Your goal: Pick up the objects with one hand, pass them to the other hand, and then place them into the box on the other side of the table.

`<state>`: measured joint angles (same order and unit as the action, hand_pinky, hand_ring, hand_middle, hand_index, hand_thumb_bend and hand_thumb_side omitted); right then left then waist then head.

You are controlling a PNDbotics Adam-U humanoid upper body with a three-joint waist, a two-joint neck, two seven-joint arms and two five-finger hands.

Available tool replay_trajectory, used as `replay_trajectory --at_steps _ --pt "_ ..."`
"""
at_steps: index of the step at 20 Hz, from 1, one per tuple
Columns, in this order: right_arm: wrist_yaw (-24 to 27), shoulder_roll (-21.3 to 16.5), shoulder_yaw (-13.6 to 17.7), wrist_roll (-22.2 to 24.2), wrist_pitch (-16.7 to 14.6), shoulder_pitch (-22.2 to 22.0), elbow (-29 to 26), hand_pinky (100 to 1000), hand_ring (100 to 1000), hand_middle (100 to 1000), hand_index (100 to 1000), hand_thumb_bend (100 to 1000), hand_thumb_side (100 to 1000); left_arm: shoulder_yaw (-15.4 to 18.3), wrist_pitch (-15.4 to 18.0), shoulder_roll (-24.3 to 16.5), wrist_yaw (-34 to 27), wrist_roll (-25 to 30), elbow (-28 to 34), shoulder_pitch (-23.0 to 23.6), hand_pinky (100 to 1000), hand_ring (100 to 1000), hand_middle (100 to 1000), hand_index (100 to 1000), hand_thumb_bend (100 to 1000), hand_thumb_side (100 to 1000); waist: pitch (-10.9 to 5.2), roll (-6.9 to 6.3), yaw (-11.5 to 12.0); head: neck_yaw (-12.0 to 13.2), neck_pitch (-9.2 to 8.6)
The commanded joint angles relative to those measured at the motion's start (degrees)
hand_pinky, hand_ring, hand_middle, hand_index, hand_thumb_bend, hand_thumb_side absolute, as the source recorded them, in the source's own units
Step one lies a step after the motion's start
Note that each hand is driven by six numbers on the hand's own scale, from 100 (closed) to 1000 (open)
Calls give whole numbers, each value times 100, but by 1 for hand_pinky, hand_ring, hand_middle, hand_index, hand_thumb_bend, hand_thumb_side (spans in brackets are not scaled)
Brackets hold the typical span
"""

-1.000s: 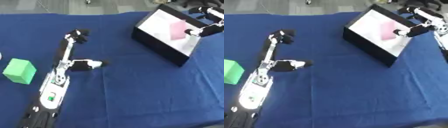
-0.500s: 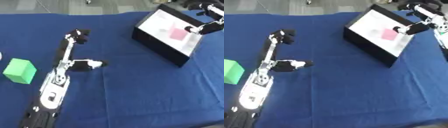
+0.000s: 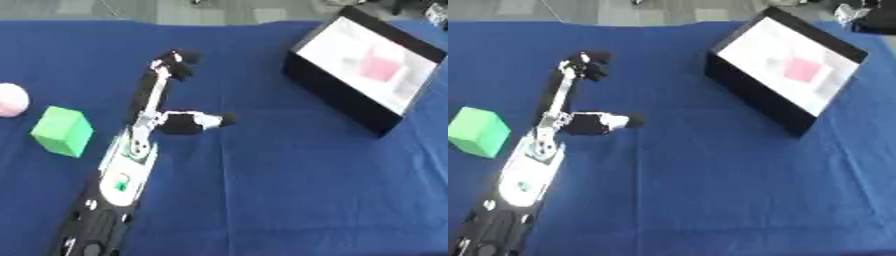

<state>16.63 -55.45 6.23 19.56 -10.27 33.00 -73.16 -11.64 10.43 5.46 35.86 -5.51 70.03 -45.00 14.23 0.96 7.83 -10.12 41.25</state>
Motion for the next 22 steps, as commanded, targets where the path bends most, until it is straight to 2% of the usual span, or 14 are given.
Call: replay_trajectory --at_steps 1,2,3,4,8,13,17,20,22 --pt "579 -407 266 199 200 -60 -378 936 1000 867 877 100 314 98 -263 -172 146 8 195 -187 657 647 676 786 895 355 -261 -74 5 39 68" --pt "732 -436 342 260 223 -112 -440 932 1000 867 879 100 296 124 -351 -219 144 23 219 -212 662 652 677 788 782 418 -276 -91 11 42 89" --pt "870 -469 412 298 224 -174 -500 930 1000 864 878 108 214 146 -438 -273 137 43 250 -239 664 654 677 789 868 387 -286 -105 18 45 102" --pt "988 -500 486 303 209 -244 -563 927 1000 860 876 135 191 172 -535 -342 127 71 278 -274 667 658 677 790 864 389 -295 -119 26 43 110" --pt "1177 -596 680 83 112 -528 -788 916 1000 845 868 162 182 208 -958 -676 76 380 323 -412 687 677 689 796 861 374 -329 -184 76 23 144" --pt "1216 -644 813 -128 83 -808 -929 903 1000 841 867 127 190 108 -1341 -1336 146 1409 455 -728 721 707 708 806 909 330 -353 -281 179 -37 154" --pt "1245 -631 918 -277 59 -1000 -1042 905 1000 838 867 117 191 -38 -1279 -2016 207 2348 617 -1052 745 726 714 812 953 324 -351 -317 219 -20 157" --pt "1328 -614 1010 -355 58 -1143 -1139 899 1000 834 866 100 215 -170 -1026 -2572 107 3156 693 -1339 755 736 714 817 1000 350 -338 -339 240 26 146" --pt "1364 -602 1070 -402 64 -1234 -1177 899 1000 837 868 100 241 -209 -840 -2888 -54 3685 661 -1516 759 739 715 818 1000 365 -325 -344 251 50 136"
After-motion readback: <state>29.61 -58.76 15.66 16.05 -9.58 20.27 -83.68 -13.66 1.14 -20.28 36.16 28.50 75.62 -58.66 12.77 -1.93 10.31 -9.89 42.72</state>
